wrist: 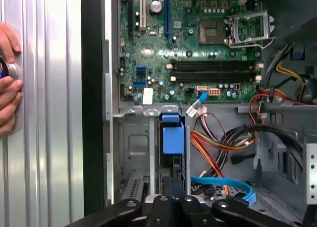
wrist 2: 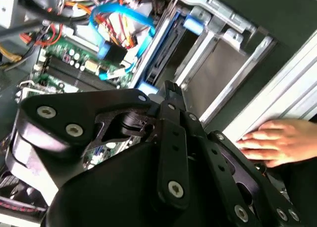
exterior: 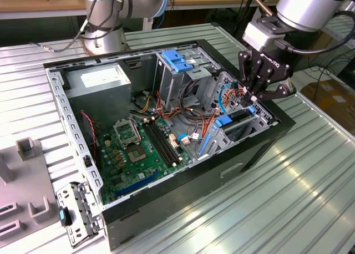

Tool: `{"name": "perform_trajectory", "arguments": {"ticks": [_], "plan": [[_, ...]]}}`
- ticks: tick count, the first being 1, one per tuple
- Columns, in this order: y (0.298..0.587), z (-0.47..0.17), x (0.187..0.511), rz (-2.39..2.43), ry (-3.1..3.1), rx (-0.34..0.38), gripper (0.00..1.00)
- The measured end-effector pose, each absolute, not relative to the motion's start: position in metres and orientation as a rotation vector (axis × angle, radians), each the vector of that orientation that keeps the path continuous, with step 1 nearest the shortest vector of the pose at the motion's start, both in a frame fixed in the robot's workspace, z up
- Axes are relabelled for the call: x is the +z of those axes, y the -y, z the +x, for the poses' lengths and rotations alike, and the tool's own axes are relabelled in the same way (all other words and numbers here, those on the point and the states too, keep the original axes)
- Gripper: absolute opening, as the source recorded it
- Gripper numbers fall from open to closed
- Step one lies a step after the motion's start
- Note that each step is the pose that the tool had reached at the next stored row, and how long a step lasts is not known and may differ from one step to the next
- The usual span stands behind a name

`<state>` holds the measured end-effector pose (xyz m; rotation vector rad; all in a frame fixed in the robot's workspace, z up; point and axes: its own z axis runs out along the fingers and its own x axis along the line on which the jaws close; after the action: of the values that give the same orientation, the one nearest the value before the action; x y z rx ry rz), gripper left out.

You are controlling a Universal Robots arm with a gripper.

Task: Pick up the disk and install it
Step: 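Insert the disk into the insertion slot, then insert the first disk wire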

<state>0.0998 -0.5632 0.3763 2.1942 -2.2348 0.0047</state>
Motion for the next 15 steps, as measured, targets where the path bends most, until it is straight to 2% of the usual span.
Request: {"name": "perform_trajectory", "arguments": {"ticks": [15], "plan": [[0.5634,0.1008,0.3721,2.194,2.235,0.005,0.11]]}}
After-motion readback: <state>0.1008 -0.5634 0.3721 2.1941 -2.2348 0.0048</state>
